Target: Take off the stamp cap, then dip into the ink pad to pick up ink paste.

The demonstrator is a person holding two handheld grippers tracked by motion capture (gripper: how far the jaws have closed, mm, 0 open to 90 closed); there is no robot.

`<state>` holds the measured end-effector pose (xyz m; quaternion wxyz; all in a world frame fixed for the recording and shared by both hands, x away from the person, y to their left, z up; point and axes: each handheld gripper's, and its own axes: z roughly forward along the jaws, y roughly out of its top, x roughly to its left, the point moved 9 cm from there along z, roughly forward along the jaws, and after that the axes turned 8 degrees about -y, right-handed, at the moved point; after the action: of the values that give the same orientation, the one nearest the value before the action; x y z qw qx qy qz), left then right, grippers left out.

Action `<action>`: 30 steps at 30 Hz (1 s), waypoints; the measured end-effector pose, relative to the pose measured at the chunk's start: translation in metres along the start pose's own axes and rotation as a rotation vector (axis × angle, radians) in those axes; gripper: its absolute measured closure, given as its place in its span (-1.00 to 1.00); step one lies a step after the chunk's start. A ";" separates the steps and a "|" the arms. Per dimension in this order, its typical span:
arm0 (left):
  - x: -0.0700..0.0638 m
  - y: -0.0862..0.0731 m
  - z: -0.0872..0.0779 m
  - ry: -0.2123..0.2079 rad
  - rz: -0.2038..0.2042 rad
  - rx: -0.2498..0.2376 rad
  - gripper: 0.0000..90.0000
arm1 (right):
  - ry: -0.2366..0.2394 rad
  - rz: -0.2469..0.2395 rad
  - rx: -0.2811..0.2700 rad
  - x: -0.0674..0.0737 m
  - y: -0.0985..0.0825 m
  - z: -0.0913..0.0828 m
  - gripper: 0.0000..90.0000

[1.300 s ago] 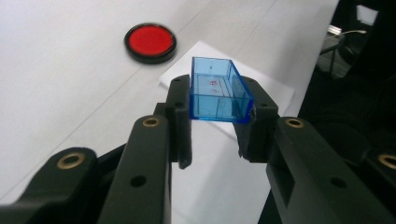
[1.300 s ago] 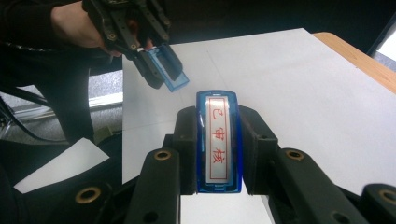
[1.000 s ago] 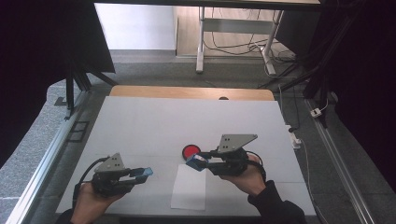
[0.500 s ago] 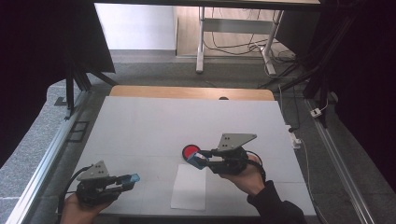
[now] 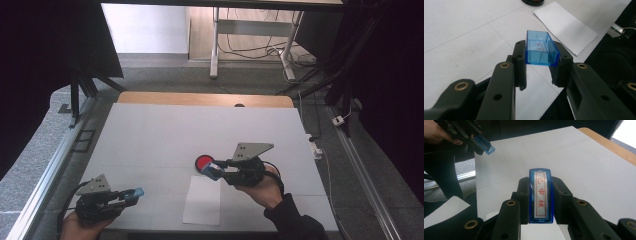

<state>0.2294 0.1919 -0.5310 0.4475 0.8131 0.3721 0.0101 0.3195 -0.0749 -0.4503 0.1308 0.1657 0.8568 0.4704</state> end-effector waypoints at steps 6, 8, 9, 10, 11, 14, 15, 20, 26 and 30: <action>0.001 -0.001 0.001 0.014 0.004 0.011 0.52 | -0.005 0.017 0.024 -0.003 -0.001 0.006 0.59; 0.001 -0.001 0.001 0.012 0.003 0.012 0.52 | -0.004 0.026 0.032 -0.005 -0.002 0.008 0.59; 0.001 -0.001 0.001 0.013 0.004 0.012 0.52 | -0.007 0.026 0.035 -0.006 -0.002 0.009 0.59; 0.001 -0.001 0.001 0.013 0.005 0.013 0.52 | -0.013 0.026 0.037 -0.007 -0.002 0.011 0.59; 0.001 -0.001 0.001 0.013 0.007 0.016 0.52 | -0.017 0.026 0.041 -0.008 -0.003 0.011 0.59; 0.001 -0.001 0.002 0.017 0.005 0.017 0.52 | -0.023 0.029 0.046 -0.012 -0.003 0.015 0.59; 0.001 0.000 0.001 0.022 0.007 0.016 0.52 | -0.022 0.030 0.054 -0.013 -0.004 0.016 0.59; 0.002 0.000 0.001 0.029 0.009 0.011 0.52 | -0.036 0.036 0.072 -0.021 -0.004 0.025 0.59; 0.002 0.000 0.001 0.028 0.009 0.015 0.52 | -0.054 0.046 0.098 -0.031 -0.005 0.039 0.59; 0.003 -0.001 0.002 0.029 0.012 0.021 0.52 | -0.066 0.052 0.121 -0.036 -0.008 0.047 0.59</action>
<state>0.2314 0.1926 -0.5333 0.4332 0.8198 0.3740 0.0206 0.3692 -0.0573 -0.4793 0.1362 0.2110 0.8743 0.4153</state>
